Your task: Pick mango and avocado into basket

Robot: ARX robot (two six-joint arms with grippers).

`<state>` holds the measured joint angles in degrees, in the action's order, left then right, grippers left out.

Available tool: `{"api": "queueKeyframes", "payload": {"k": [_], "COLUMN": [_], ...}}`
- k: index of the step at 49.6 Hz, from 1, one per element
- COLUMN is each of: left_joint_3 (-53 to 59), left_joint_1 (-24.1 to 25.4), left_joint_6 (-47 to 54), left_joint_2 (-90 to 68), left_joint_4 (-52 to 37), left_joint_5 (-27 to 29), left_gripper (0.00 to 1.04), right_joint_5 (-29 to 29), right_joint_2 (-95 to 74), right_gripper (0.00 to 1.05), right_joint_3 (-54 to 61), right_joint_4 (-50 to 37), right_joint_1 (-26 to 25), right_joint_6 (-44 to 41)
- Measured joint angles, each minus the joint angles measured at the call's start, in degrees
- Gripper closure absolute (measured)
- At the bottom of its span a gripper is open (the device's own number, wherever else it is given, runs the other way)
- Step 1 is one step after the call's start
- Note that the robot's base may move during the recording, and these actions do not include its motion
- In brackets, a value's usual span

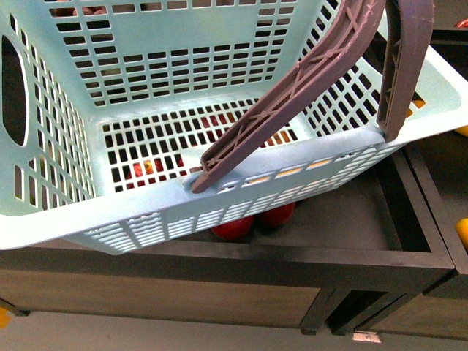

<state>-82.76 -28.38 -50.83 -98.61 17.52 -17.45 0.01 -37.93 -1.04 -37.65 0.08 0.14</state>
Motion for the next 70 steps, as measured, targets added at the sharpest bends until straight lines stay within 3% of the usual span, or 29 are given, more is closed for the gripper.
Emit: {"api": "queueKeyframes", "payload": {"k": [6, 21, 70], "left_joint_3": [0.0, 0.0, 0.1], "left_joint_1": [0.0, 0.0, -0.1], "left_joint_6": [0.0, 0.0, -0.1], "left_joint_2": [0.0, 0.0, 0.0], "left_joint_4": [0.0, 0.0, -0.2], "left_joint_5": [0.1, -0.1, -0.2], "left_gripper": [0.87, 0.87, 0.87], "right_joint_5": [0.0, 0.0, 0.0], "right_joint_2": [0.0, 0.1, 0.1], "right_gripper": [0.47, 0.07, 0.09], "right_joint_3": [0.0, 0.0, 0.0], "right_joint_4": [0.1, 0.1, 0.2], "right_joint_1": [0.0, 0.0, 0.0], "right_joint_6": [0.0, 0.0, 0.0]}}
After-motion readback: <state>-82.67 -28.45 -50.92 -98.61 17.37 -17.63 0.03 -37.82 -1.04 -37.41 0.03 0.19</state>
